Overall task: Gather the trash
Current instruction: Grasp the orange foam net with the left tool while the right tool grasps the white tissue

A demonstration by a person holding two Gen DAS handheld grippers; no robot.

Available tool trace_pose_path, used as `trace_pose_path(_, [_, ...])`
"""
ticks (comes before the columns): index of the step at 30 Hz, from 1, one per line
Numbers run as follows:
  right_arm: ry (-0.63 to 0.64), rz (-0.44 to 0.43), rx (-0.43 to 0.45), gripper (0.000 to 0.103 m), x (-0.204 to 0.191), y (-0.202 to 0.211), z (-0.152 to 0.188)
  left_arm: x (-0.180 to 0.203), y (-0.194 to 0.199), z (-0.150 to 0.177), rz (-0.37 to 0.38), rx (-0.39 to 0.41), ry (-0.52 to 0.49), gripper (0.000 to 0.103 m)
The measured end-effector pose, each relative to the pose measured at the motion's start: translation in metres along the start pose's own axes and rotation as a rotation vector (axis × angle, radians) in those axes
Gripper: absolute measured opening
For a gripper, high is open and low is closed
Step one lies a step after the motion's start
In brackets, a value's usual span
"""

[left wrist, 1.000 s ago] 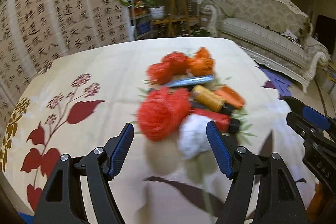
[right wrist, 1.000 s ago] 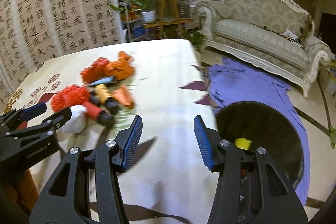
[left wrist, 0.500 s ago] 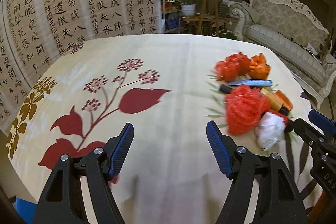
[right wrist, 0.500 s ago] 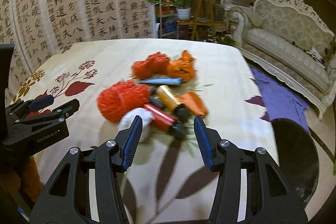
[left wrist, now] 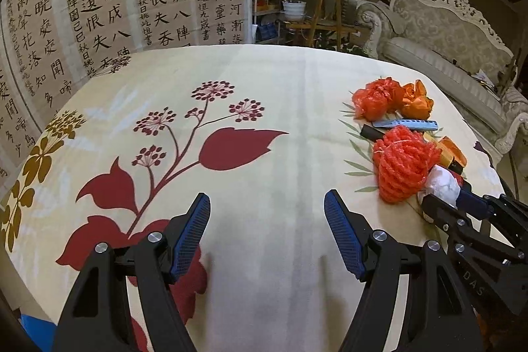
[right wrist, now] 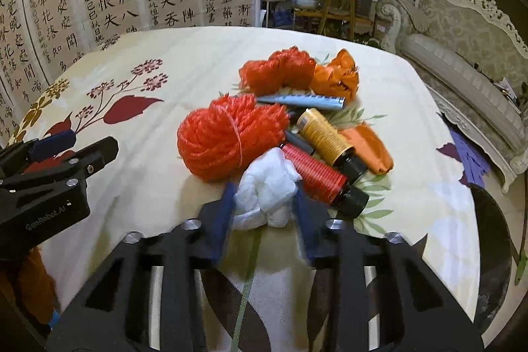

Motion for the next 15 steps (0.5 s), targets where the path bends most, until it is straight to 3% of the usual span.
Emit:
trace_pose_path(6, [-0.018, 0.023, 0.031, 0.029, 0.017, 0.017, 0.002, 0.023, 0.004, -0.004, 0.052, 0.006, -0.029, 0.070])
trace_pose_path(15, [-0.139, 0.094, 0.055, 0.029, 0.088, 0.036, 0.014, 0.078, 0.005, -0.011, 0.105, 0.017, -0.105, 0.075])
Point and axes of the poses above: each gripper's, at about its wrist camera, not at the fingertips, and y roughly against the way its jaws point, x to its right, z to its underside, the point moved 10 cm from there along -y, roughly the way its jaws point, and after that the axes turned 11 degrees about -x, right-handed, at the moved point
